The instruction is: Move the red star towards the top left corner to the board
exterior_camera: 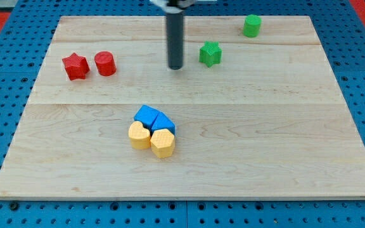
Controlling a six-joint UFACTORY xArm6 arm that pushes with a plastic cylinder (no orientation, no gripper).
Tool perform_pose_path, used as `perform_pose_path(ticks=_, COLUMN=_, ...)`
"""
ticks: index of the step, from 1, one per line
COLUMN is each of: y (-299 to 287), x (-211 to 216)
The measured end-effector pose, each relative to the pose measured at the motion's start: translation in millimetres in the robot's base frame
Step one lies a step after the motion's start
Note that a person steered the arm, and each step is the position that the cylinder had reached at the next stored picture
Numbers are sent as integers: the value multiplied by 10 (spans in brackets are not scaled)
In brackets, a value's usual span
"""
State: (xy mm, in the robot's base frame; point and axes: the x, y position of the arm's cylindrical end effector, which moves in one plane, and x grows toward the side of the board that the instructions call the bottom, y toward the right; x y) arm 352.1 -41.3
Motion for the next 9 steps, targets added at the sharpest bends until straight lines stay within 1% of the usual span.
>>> perform_pose_path(ticks=2, y=-1171, x=336)
perform_pose_path(ticks=4, y=-2017, x=331)
perform_pose_path(ticks=6, y=-1891, x=32)
perform_pose_path(ticks=7, y=-1705, x=-162)
perform_pose_path(ticks=8, y=-1558, x=-456)
perform_pose_path(ticks=9, y=-1292, x=-689)
